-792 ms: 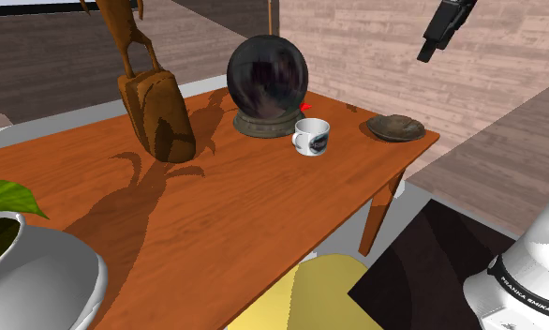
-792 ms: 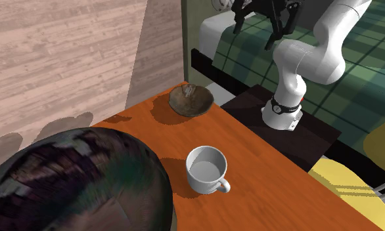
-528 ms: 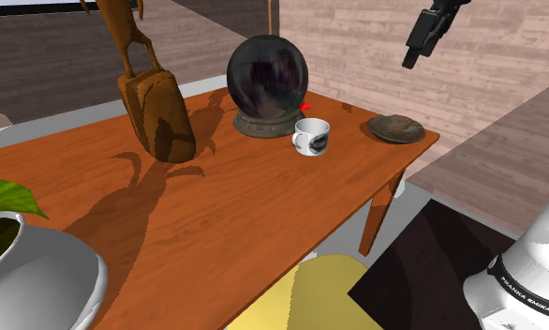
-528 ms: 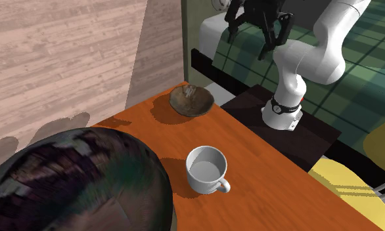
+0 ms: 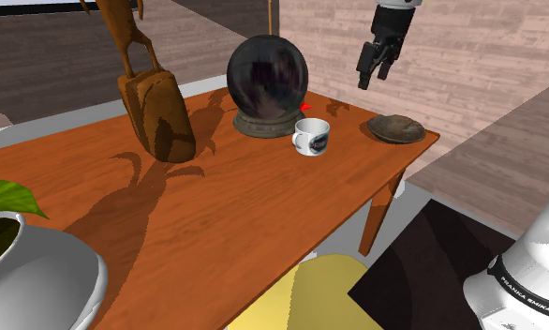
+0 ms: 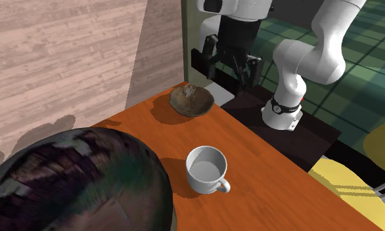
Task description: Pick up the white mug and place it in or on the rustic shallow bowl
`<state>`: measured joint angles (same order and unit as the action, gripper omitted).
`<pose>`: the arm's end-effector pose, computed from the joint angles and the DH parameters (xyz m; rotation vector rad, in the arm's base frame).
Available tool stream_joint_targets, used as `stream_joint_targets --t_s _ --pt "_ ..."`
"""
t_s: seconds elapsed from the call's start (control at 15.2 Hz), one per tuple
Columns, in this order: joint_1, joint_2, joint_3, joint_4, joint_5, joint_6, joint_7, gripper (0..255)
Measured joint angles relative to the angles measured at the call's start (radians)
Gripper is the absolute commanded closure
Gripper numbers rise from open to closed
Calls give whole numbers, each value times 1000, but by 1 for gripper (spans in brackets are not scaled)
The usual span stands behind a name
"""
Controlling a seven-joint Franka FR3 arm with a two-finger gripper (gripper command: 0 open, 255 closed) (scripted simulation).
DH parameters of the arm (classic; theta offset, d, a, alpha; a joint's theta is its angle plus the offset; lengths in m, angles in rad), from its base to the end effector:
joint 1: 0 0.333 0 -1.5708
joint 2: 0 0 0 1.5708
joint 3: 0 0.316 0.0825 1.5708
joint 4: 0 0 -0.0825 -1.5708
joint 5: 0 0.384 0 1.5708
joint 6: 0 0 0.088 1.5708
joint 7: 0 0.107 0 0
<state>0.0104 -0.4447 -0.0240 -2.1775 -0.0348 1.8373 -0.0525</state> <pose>0.4294 -0.0101 0.5760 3.1095 0.0748 0.1613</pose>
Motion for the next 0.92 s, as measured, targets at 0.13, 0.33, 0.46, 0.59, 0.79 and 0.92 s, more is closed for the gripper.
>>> stream_joint_targets --t_s 0.13,0.33,0.46,0.59,0.79,0.92 --pt "4 74 1 26 13 25 10 0" --pt "6 197 -2 78 32 61 18 0" --pt "9 267 -1 112 47 73 25 0" --pt "14 340 3 157 62 78 37 0" --pt "13 465 1 235 84 91 36 0" --pt "15 503 2 253 91 100 40 0"
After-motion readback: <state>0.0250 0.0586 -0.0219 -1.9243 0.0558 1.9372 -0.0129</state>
